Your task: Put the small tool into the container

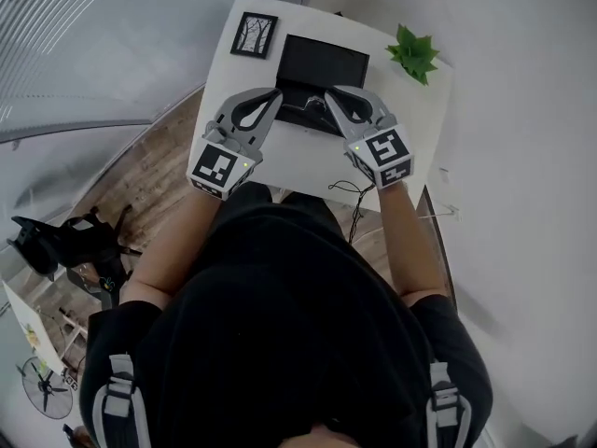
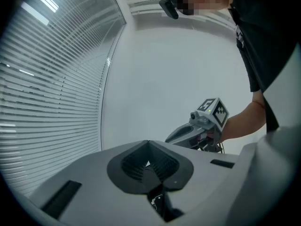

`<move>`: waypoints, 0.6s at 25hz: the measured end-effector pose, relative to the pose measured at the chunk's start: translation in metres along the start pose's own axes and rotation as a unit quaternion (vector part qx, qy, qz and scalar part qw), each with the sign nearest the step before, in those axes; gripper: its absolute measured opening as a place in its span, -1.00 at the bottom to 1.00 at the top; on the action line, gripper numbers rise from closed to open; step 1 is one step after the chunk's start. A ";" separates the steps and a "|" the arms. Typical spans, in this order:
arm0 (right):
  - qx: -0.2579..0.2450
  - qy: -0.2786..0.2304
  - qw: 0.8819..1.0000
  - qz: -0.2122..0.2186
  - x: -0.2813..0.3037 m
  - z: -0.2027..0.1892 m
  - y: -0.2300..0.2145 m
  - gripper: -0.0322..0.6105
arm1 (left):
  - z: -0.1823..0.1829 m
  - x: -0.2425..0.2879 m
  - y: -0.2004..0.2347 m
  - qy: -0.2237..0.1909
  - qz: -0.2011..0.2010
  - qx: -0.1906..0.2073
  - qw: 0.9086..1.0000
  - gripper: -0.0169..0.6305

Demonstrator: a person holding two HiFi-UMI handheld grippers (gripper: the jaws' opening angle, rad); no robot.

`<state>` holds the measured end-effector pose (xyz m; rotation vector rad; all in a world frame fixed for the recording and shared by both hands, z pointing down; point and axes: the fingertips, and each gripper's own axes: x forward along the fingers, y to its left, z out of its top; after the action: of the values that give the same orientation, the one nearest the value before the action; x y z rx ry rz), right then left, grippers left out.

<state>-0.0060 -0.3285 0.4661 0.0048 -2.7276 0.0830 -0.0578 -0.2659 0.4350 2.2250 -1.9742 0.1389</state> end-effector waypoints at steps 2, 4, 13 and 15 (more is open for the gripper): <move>0.006 -0.047 0.999 -0.013 -0.021 0.026 0.005 -0.83 | 0.009 0.003 -0.004 -0.004 -0.012 0.000 1.000 -0.93; 0.003 -0.081 0.996 -0.031 -0.040 0.043 0.008 -0.87 | 0.018 0.005 -0.008 -0.009 -0.026 0.001 1.000 -0.93; -0.020 -0.152 0.981 -0.117 -0.081 0.063 0.020 -0.87 | 0.047 0.017 -0.033 -0.026 -0.090 0.021 0.995 -0.93; -0.013 -0.175 0.977 -0.123 -0.082 0.069 0.023 -0.87 | 0.048 0.020 -0.036 -0.027 -0.100 0.020 0.994 -0.93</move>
<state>0.0406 -0.3102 0.3688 0.3831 -3.0529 -0.0280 -0.0216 -0.2901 0.3893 2.4601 -1.7755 0.0954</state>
